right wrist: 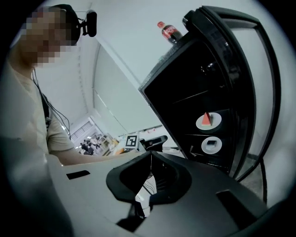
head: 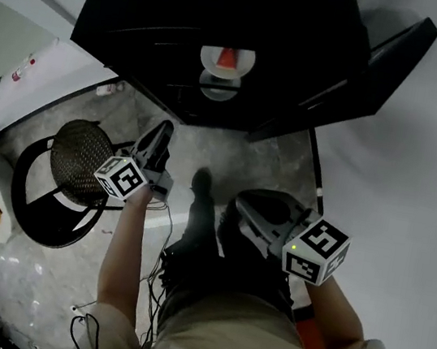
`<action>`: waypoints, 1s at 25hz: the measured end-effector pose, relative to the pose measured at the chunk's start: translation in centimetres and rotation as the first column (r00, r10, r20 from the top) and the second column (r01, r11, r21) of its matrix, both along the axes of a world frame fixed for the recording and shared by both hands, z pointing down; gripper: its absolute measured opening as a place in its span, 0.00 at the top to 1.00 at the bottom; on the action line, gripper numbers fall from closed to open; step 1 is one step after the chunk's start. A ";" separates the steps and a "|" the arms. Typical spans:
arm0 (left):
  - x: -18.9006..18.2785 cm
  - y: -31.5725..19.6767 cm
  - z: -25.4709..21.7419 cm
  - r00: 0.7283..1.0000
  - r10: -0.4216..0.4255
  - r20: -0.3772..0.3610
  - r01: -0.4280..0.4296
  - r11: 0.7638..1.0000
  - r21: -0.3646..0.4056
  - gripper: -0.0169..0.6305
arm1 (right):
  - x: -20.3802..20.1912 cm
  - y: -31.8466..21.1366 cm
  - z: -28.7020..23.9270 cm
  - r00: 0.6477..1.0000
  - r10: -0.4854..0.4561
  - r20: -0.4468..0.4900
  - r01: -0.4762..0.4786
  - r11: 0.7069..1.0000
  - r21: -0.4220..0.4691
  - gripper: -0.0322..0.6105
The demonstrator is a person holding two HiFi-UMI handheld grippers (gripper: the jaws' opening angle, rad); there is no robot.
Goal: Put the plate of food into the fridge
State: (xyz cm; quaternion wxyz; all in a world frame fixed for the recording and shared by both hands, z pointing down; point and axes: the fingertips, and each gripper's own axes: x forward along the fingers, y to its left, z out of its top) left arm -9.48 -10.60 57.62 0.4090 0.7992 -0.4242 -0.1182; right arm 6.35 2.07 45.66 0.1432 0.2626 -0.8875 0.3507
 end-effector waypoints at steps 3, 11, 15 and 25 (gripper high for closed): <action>-0.2 1.4 -2.3 0.992 0.079 0.101 -0.083 0.996 0.031 0.96 | -0.2 1.6 -1.2 1.000 -0.006 0.004 0.006 1.000 0.009 0.92; 0.8 2.8 -5.7 0.964 0.160 0.214 -0.181 0.980 0.085 0.96 | -1.8 2.8 -2.9 0.998 -0.065 0.017 0.065 0.997 0.031 0.92; 1.7 3.4 -7.1 0.946 0.184 0.267 -0.218 0.971 0.103 0.96 | -2.2 3.2 -4.0 0.995 -0.097 0.021 0.096 0.994 0.057 0.92; 1.5 6.4 -10.5 0.903 0.126 0.411 -0.202 0.968 0.146 0.96 | -2.2 5.1 -6.3 0.990 -0.129 0.047 0.123 0.986 0.113 0.92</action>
